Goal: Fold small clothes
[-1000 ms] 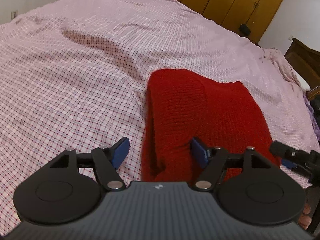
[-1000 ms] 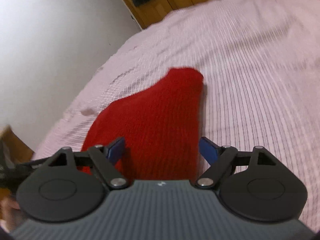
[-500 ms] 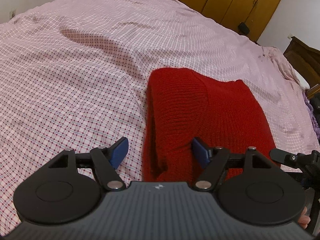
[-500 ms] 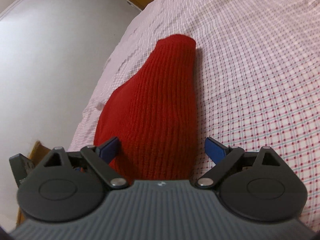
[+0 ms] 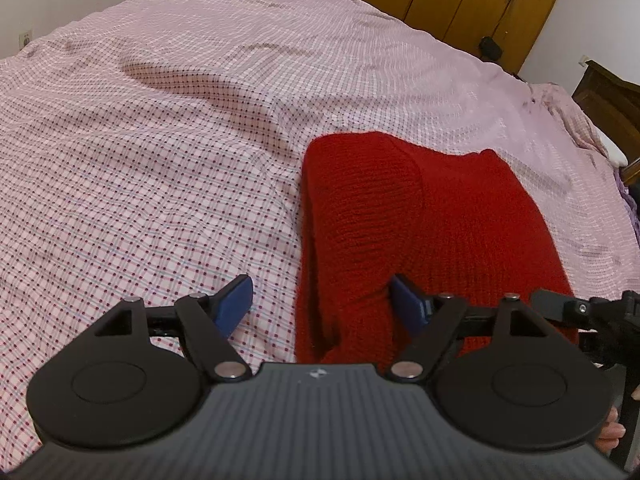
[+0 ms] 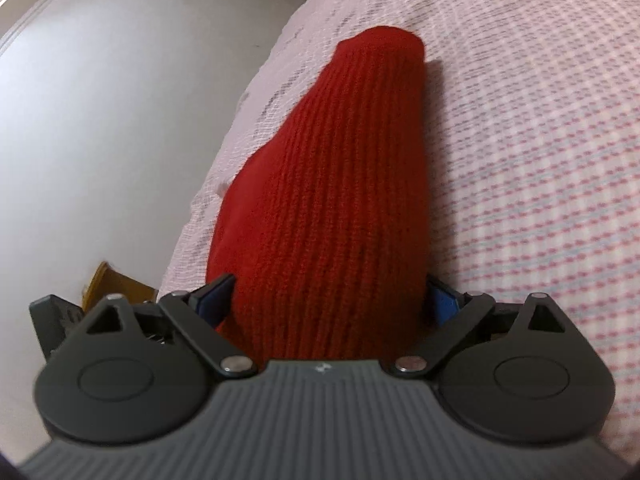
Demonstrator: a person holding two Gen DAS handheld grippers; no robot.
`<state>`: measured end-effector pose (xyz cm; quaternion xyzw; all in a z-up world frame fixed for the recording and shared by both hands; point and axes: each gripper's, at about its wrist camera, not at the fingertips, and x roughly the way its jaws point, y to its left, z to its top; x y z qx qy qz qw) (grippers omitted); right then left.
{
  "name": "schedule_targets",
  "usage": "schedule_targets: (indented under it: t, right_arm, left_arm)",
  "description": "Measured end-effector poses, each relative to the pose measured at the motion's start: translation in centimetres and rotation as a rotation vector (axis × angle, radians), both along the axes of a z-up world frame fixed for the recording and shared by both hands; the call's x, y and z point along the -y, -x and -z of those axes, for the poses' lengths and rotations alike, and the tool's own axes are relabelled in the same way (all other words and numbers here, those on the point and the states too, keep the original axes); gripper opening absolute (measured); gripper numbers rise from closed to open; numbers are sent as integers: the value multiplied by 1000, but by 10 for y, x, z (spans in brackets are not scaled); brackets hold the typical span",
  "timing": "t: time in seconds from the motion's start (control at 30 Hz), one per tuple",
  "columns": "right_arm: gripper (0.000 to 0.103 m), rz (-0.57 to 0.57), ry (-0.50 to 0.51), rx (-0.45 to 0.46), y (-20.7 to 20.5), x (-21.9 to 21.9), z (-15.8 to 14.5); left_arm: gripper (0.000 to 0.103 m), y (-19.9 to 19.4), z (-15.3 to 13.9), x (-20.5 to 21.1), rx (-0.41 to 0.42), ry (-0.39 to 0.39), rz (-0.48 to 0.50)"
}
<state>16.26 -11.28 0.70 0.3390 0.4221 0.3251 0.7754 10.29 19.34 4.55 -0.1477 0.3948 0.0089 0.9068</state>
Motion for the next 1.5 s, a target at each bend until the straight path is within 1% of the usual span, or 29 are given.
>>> schedule_targets:
  t: [0.03, 0.1, 0.13, 0.23, 0.37, 0.43, 0.57, 0.67, 0.8, 0.87, 0.93, 1.03, 1.1, 1.17, 1.2, 1.27, 1.33, 1.37, 1.43, 1.47, 1.5]
  right_arm:
    - [89, 5, -14, -6, -1, -2, 1]
    - [82, 14, -58, -29, -2, -3, 0]
    - [77, 18, -69, -30, -2, -3, -4]
    - [70, 11, -102, 1, 3, -5, -29]
    - [67, 1, -98, 41, 12, -12, -63]
    - [67, 10, -110, 43, 19, -7, -75]
    - [67, 37, -125, 43, 40, 24, -92]
    - [67, 67, -107, 36, 61, 53, -98]
    - [67, 125, -64, 38, 96, 89, -95]
    - [67, 156, -45, 35, 113, 105, -88]
    - [68, 190, -31, -2, 123, 119, -72]
    - [71, 245, 28, -62, 133, 130, -44]
    - [74, 257, 71, -69, 137, 135, -33]
    - [75, 249, 68, -60, 142, 138, -32]
    - [76, 245, 83, -53, 146, 140, -36]
    - [77, 234, 145, -23, 154, 141, -47]
    - [77, 224, 231, 52, 163, 138, -65]
    - [76, 228, 283, 113, 168, 135, -75]
    - [68, 247, 379, 229, 185, 133, -93]
    - [66, 262, 420, 270, 190, 133, -99]
    - [59, 271, 450, 306, 191, 133, -102]
  left_arm:
    - [82, 0, 1, 0, 0, -2, -3]
    - [82, -1, 2, -1, 1, 1, -10]
    - [82, -1, 2, -2, 1, 6, -12]
    - [82, -1, 4, -7, -3, 48, -6]
    - [81, 7, -1, -6, 20, 92, -15]
    - [80, 15, -8, -3, 39, 101, -16]
    - [80, 33, -24, 15, 65, 120, 38]
    - [80, 45, -33, 40, 77, 108, 93]
    - [80, 54, -34, 82, 78, 67, 173]
    - [80, 58, -28, 105, 67, 38, 214]
    - [80, 63, -22, 125, 52, 10, 235]
    - [80, 71, -17, 141, 50, -57, 242]
    - [81, 74, -15, 148, 52, -82, 257]
    - [81, 79, -16, 152, 46, -92, 262]
    - [81, 82, -18, 153, 48, -103, 261]
    - [81, 86, -22, 156, 55, -136, 264]
    - [81, 92, -27, 160, 67, -181, 270]
    - [81, 97, -29, 163, 72, -209, 272]
    - [81, 106, -31, 167, 82, -249, 273]
    - [81, 109, -31, 167, 83, -263, 273]
    - [81, 111, -30, 168, 83, -276, 270]
